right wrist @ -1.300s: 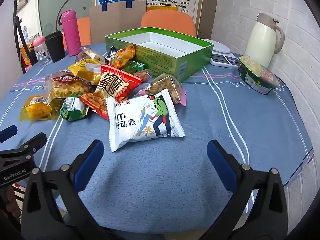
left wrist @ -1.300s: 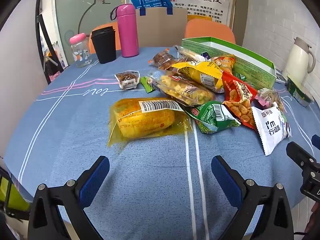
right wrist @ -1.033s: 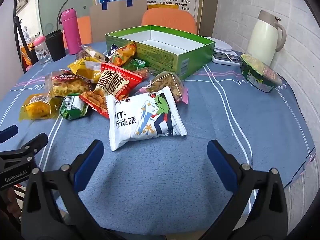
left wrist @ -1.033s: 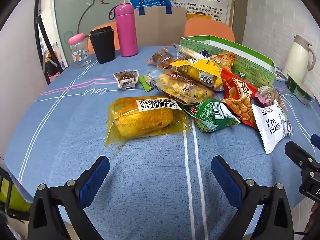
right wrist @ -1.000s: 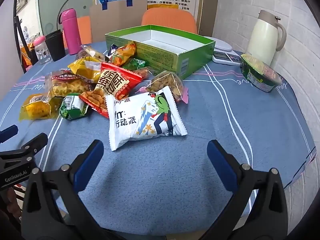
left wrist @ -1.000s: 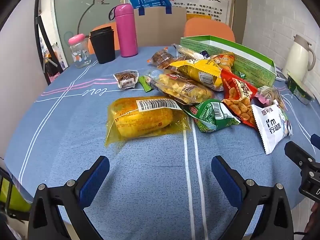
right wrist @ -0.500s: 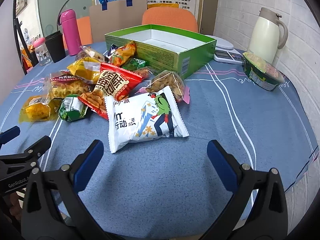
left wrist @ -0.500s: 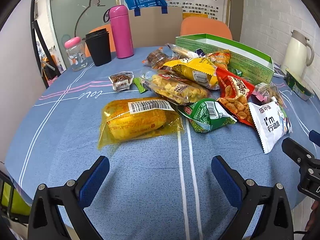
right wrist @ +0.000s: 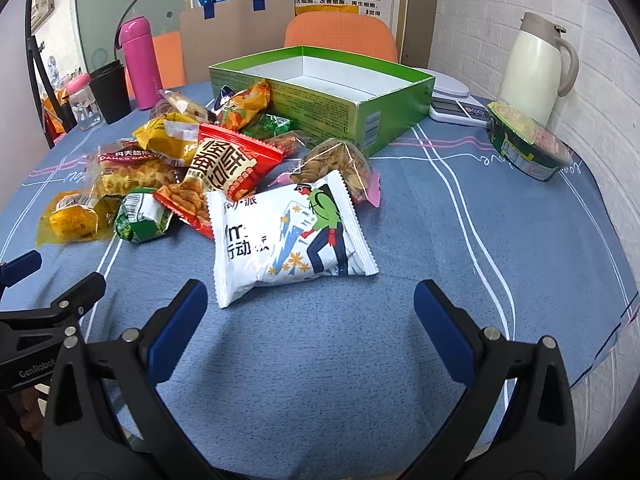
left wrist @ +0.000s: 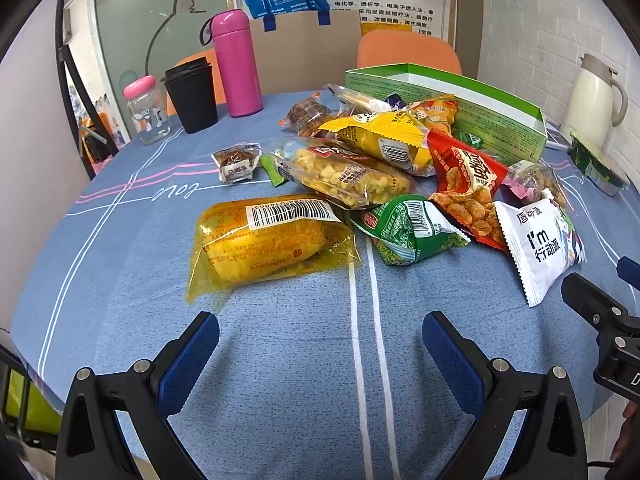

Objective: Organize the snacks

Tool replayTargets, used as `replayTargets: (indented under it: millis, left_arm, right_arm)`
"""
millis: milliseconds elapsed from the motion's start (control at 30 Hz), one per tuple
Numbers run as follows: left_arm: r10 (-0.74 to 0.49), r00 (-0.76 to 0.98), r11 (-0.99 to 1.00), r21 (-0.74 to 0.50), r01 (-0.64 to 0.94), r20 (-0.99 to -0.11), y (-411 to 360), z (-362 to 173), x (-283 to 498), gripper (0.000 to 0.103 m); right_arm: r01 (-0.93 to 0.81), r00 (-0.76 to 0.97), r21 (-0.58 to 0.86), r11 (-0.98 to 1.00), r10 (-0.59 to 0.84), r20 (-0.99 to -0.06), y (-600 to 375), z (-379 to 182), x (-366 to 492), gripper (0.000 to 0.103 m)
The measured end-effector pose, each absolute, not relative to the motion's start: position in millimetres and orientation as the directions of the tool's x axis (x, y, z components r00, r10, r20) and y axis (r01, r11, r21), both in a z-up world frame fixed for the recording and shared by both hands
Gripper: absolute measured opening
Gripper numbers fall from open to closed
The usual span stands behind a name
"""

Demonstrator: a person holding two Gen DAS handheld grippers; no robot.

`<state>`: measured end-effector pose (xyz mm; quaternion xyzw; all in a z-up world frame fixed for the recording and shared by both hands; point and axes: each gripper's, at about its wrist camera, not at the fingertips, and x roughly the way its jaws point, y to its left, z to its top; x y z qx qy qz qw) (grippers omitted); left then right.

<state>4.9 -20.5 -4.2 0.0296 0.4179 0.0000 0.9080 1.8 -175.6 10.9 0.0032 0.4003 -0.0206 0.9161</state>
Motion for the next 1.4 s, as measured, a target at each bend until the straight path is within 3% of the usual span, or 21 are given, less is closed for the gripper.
replayTargets:
  millis: [867,1100,1400]
  left_arm:
    - [0.013,0.639,0.998,0.050,0.039,-0.769,-25,-10,10,0.103]
    - [-0.022,0.657,1.000,-0.007,0.025,-0.753,20,9,18,0.103]
    - [-0.151,0.627,0.988,-0.142,0.065,-0.765,47,19,38,0.103]
  right_arm:
    - [0.007,0.669,0.021,1.000,0.011,-0.743,-179,0,9,0.103]
    - [0.000,0.721,0.022,1.000,0.015,-0.693,-202,4,10,0.103]
    - [0.000,0.694,0.091,0.996,0.065,-0.717,-210,-4,24,0.103]
